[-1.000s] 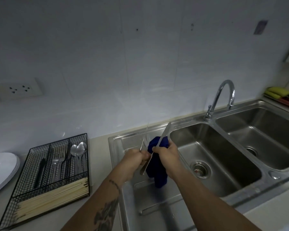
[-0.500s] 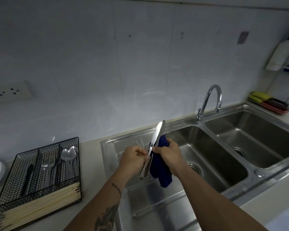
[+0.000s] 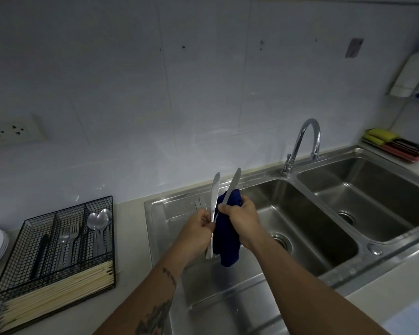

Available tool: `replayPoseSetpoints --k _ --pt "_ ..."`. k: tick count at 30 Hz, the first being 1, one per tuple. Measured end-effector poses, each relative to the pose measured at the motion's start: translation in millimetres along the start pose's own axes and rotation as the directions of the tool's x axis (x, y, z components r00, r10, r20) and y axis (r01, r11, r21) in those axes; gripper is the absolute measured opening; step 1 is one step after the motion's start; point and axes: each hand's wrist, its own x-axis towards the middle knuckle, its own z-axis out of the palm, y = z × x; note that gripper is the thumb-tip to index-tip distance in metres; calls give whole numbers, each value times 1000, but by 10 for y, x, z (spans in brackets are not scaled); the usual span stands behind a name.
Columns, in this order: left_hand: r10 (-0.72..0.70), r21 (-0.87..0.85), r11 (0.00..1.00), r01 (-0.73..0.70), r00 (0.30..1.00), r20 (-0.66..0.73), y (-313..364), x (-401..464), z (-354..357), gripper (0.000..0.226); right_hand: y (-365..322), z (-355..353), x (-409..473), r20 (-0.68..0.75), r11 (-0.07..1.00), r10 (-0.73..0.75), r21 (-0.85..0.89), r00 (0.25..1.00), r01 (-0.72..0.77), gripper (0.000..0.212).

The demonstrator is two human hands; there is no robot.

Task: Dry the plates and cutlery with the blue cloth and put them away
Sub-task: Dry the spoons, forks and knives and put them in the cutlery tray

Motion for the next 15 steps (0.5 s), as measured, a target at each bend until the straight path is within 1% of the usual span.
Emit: replayPoseSetpoints --k 1,3,4,5,6,8,11,15 --pt "7 7 1000 -7 1000 -25 -3 4 -9 8 -14 -33 1 65 998 37 42 997 -40 36" --pt "24 24 999 -22 997 -78 -38 39 -62 11 -36 -115 5 234 987 93 105 968 -120 50" --pt "30 28 999 -27 995 -93 -49 46 -89 15 -29 -158 12 290 986 102 94 952 -135 56" --pt "35 32 999 -32 994 -101 -62 52 -107 19 -20 -184 19 306 991 103 53 946 -125 62" --pt "45 33 999 -41 993 -106 -65 47 -114 23 -7 -187 16 289 995 98 3 952 -104 64" --pt "68 25 998 -66 991 -112 -59 38 -103 25 19 -165 -8 207 997 68 -48 976 -59 58" --pt "91 4 996 -91 990 -110 -35 18 -77 20 54 -164 -59 102 999 33 8 994 -34 39" --pt "125 40 992 -121 983 -132 -36 12 -124 25 -21 -174 -74 -7 997 -21 75 1000 21 26"
